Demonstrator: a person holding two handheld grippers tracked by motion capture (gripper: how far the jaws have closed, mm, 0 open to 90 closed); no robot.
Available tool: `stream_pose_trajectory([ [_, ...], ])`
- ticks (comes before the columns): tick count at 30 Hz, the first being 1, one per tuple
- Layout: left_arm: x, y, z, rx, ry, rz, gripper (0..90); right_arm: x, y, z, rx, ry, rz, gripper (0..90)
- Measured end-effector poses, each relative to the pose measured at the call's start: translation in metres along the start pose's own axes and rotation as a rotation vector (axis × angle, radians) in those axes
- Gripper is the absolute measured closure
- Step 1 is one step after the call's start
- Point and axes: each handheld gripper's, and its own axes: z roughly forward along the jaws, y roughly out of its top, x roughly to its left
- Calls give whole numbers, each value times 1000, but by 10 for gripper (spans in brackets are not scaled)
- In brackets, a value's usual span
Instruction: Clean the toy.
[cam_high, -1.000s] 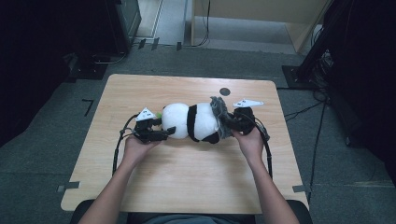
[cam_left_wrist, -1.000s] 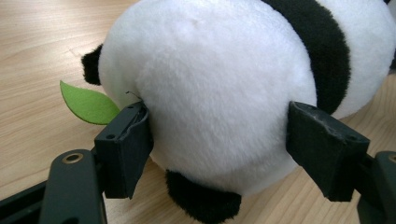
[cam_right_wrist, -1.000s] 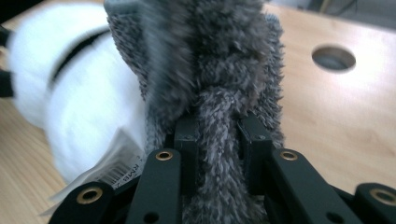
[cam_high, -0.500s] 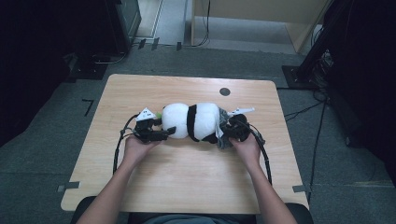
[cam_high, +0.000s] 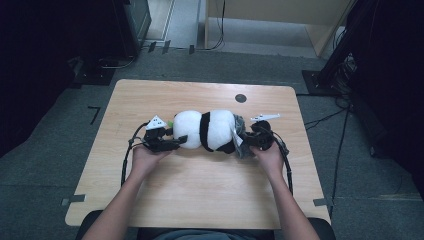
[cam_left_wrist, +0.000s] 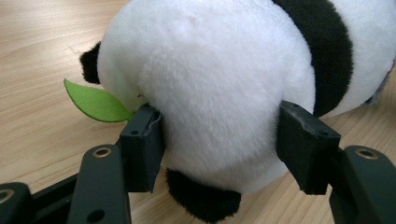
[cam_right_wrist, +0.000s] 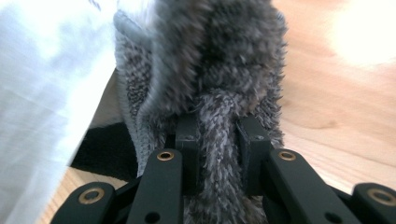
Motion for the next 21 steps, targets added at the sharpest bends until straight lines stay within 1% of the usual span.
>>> stream_pose_trajectory([
  [2,0,0,0,1,-1,-2,367,0,2,-10,-22,-6,4,753],
  [5,0,0,-1,3,1,-1,364,0,5,-25,-67,1,3,754],
  [8,1,1,-1,3,-3,-13,353,3,10,-39,-98,6,-21,755],
  [11,0,1,-2,6,0,-13,344,8,16,-55,-141,20,-39,755],
  [12,0,2,-2,8,0,-13,342,9,18,-58,-147,26,-45,755],
  [15,0,3,-2,16,2,-12,338,19,25,-70,-170,42,-73,755],
  [17,-1,3,-2,19,4,-12,337,27,29,-76,-188,66,-96,755],
  [19,-1,4,-2,25,5,-12,336,38,34,-78,-185,86,-121,755],
  [21,-2,4,-2,27,7,-10,336,51,37,-76,-180,103,-155,755],
])
